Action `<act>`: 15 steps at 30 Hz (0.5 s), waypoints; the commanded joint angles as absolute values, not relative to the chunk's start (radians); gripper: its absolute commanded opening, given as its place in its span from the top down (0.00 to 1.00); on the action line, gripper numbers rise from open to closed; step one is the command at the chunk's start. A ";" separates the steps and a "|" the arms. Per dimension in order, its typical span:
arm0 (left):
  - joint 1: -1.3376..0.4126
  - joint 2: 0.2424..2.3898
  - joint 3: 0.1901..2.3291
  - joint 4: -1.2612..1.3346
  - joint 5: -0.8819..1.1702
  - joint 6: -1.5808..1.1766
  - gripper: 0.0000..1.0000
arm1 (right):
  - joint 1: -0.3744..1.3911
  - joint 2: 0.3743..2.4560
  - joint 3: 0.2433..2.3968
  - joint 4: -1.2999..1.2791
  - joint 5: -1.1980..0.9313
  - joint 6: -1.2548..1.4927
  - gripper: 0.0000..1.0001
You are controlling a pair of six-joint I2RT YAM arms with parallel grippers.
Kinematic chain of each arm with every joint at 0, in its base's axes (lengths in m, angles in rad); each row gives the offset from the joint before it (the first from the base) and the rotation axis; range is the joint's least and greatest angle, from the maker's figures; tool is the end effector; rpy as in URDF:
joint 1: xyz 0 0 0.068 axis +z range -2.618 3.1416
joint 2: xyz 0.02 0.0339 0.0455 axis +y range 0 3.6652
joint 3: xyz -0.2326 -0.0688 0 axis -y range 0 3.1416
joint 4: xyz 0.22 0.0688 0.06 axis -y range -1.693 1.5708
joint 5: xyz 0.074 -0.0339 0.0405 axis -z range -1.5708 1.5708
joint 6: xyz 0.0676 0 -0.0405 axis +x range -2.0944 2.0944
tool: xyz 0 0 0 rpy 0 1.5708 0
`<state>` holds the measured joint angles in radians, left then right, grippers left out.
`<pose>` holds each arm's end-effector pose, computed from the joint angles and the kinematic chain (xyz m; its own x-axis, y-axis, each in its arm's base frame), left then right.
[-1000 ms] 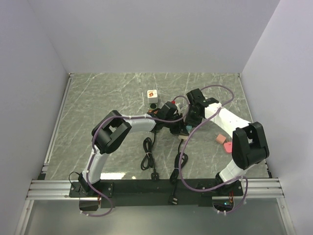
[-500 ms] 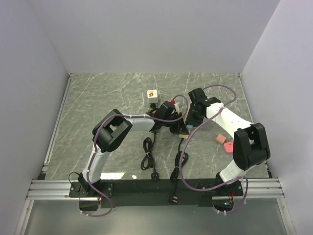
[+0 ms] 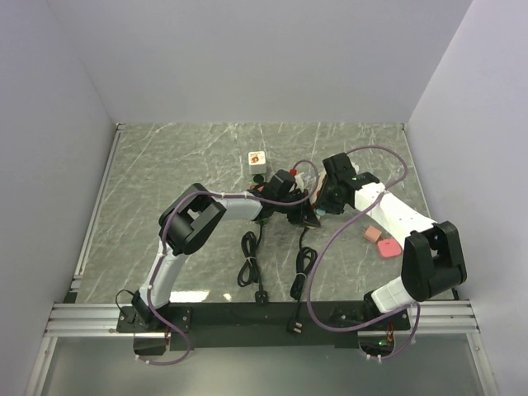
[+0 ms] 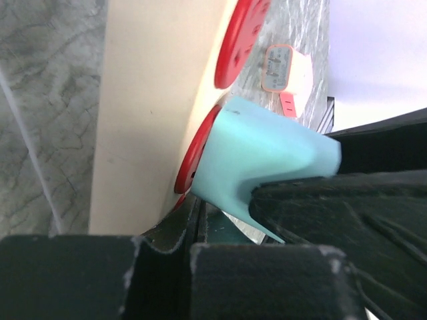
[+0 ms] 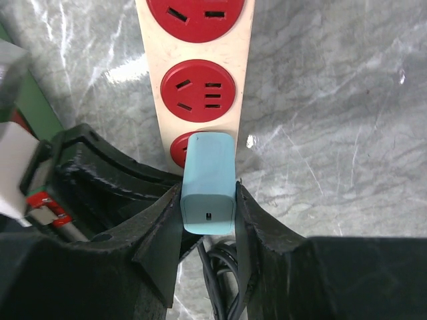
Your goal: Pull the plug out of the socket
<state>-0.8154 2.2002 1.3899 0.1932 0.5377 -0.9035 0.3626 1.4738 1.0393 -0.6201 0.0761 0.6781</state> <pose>0.2900 -0.3584 0.1071 -0.9616 0.0370 -0.2719 0.2526 0.5071 -0.8240 0.2749 0.0988 0.1838 -0.8331 0.3529 -0.4259 0.2620 0.9299 0.2581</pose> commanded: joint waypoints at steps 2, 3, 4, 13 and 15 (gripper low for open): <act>-0.772 2.299 1.354 -0.014 0.341 -0.834 1.00 | 0.373 1.422 1.100 -0.586 0.052 0.651 1.00; -0.772 2.290 1.353 -0.014 0.338 -0.834 1.00 | 0.370 1.442 1.104 -0.583 0.046 0.646 1.00; -0.772 2.278 1.351 -0.009 0.336 -0.836 1.00 | 0.370 1.453 1.111 -0.578 0.045 0.640 1.00; -0.732 2.065 1.342 -0.029 0.284 -0.824 1.00 | 0.364 1.658 1.247 -0.640 -0.027 0.529 1.00; -0.710 2.046 1.339 -0.035 0.282 -0.818 1.00 | 0.361 1.703 1.291 -0.661 -0.041 0.497 1.00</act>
